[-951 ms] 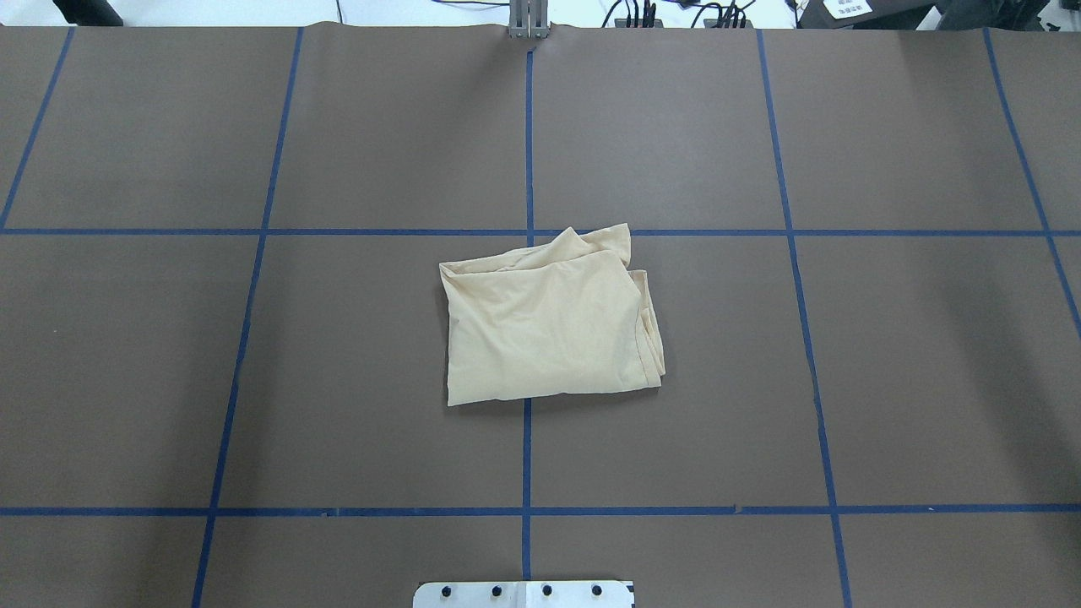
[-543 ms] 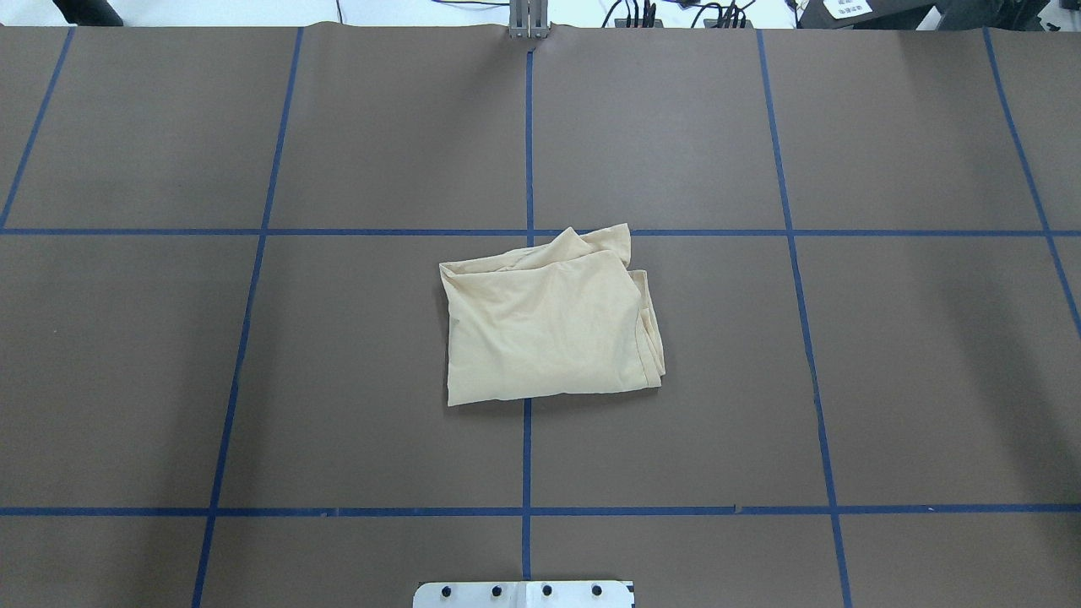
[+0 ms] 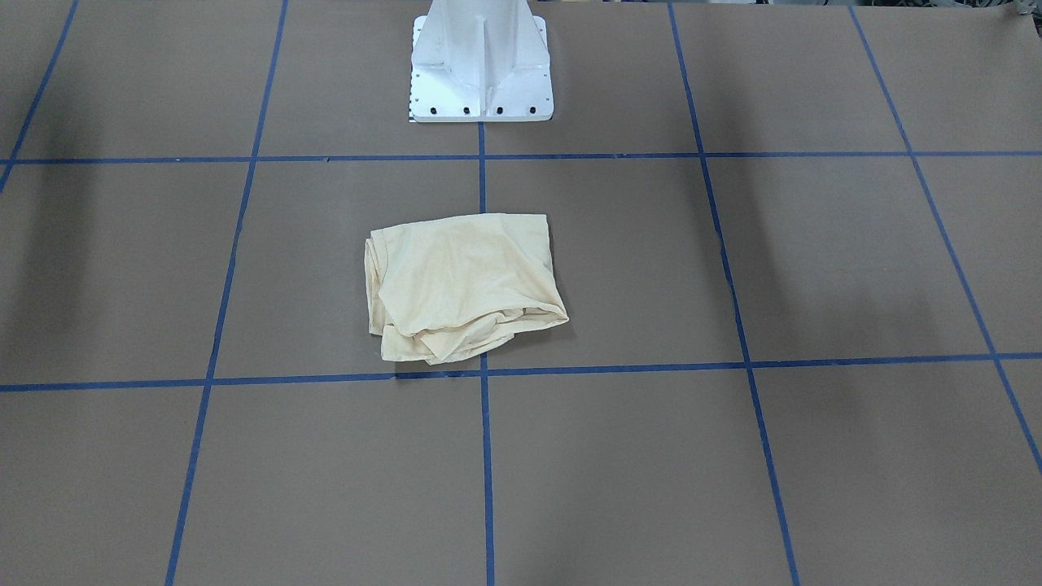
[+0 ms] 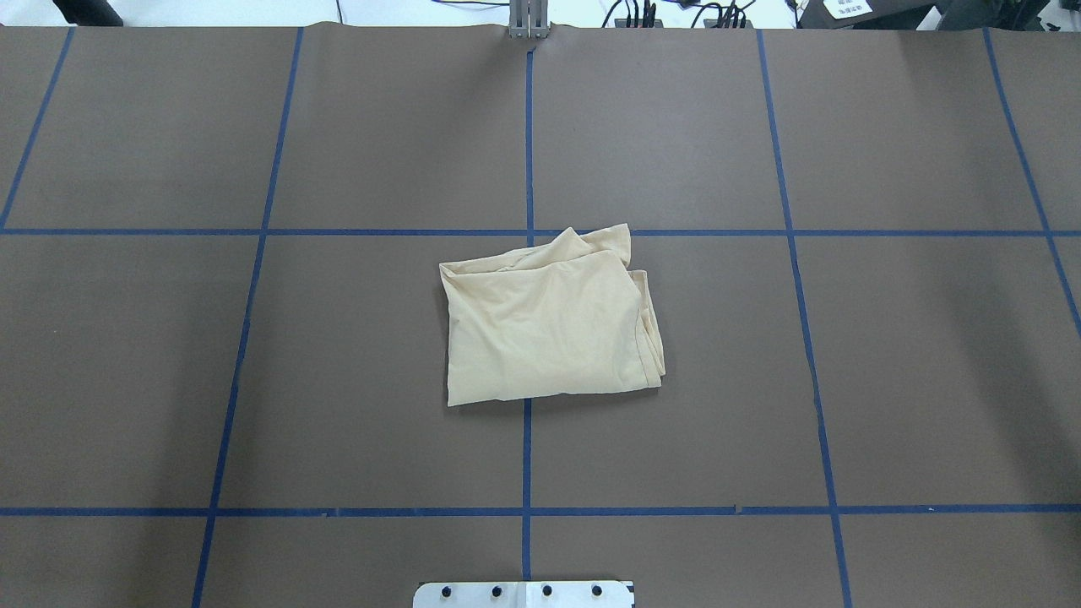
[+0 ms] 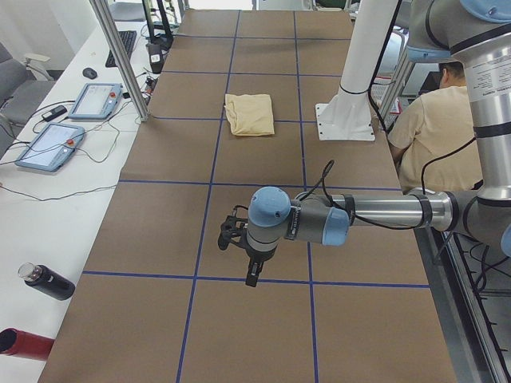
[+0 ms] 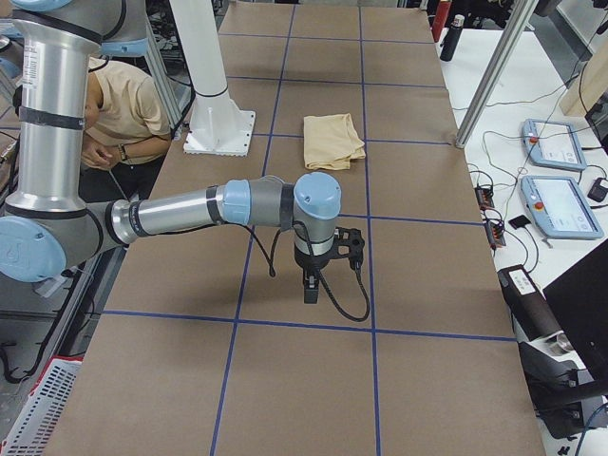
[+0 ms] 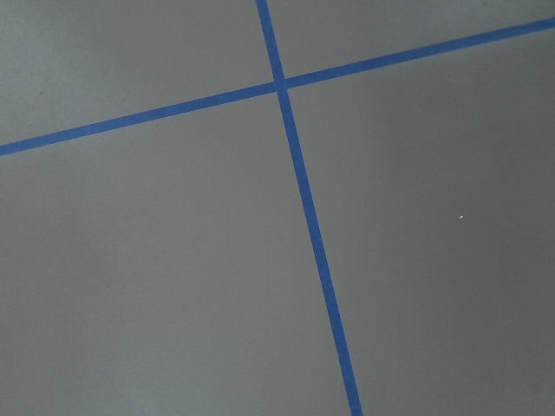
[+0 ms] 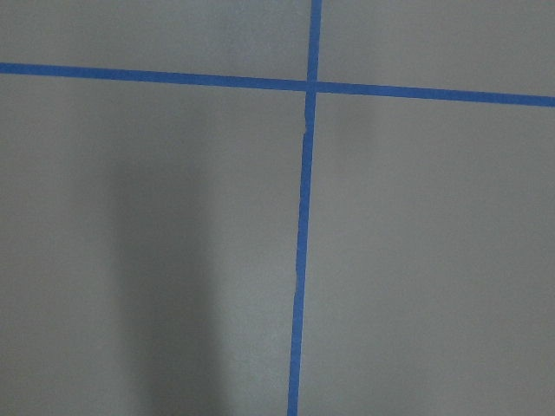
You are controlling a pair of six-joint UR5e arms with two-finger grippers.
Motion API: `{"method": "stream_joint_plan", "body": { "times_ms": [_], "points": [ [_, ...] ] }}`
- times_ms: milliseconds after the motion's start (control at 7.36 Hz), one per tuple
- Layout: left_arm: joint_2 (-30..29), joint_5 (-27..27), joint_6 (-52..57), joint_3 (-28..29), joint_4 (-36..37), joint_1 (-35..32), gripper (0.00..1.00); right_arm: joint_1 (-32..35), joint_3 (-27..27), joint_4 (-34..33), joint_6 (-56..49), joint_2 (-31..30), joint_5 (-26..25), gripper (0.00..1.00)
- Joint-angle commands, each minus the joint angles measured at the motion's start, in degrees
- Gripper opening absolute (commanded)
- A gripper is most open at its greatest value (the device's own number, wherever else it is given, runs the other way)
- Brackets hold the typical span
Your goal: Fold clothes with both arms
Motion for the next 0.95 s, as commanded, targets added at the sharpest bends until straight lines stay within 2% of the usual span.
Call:
{"method": "stream_joint_plan", "body": {
  "times_ms": [0,815],
  "points": [
    [0.26,0.0,0.19,-0.2,-0.01,-0.12,1.0,-0.02,0.0,0.32,0.0,0.0,0.25,1.0],
    [0.97,0.0,-0.07,0.77,0.07,-0.21,1.0,-0.02,-0.44,1.37,0.0,0.44,0.52,1.0]
  ]
}}
